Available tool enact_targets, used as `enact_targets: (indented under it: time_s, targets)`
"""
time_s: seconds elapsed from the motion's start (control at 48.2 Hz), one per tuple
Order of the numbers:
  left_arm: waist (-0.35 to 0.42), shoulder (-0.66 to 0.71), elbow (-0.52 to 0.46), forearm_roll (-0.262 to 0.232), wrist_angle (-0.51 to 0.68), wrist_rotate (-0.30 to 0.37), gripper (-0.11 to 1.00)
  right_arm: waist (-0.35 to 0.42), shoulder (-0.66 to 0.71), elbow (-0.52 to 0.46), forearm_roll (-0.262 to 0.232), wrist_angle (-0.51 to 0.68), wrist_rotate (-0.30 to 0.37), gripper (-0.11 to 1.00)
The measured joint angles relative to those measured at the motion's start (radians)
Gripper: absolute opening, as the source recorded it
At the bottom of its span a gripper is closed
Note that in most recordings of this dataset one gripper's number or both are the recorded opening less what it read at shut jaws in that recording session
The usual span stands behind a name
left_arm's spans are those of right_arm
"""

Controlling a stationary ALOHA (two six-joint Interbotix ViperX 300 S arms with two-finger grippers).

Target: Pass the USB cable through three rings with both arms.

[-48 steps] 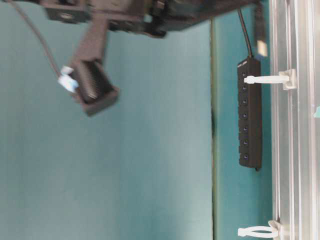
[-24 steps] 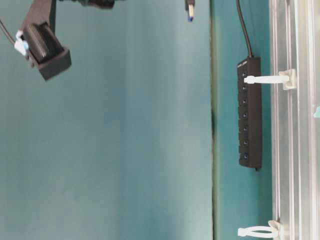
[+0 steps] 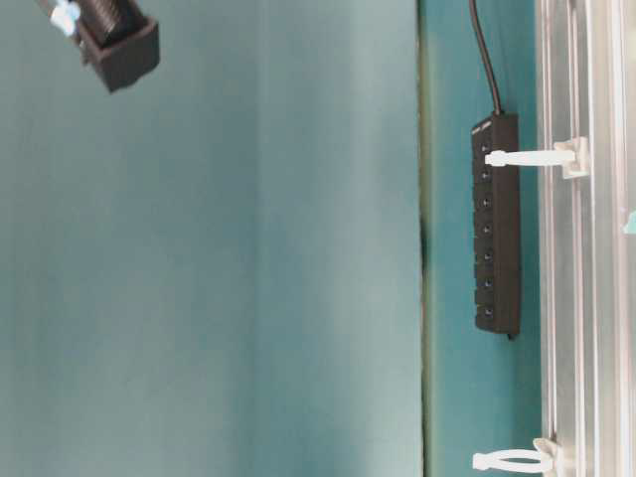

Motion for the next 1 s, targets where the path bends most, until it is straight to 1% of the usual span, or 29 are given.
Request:
enact_targets:
  time_s: [0.166, 0.415, 0.58, 0.995]
  targets:
    - [0.0, -0.005, 0.0, 0.002, 0.0, 0.0, 0.02, -0.002, -0.012, 0.078, 0.002, -0.103, 0.005, -0.08]
    - [0.005, -0.008, 0.0, 0.0, 0.0, -0.005, 0.02, -0.002, -0.018, 0.163, 0.002, -0.209, 0.052, -0.08]
    - [0.005, -0.009, 0.0, 0.0, 0.0, -0.011, 0.02, -0.002, -0.02, 0.196, 0.002, -0.273, 0.058, -0.08]
    - [0.005, -0.008, -0.003, 0.002, 0.0, -0.011, 0.02, -0.015, -0.018, 0.261, 0.002, -0.371, 0.06, -0.08]
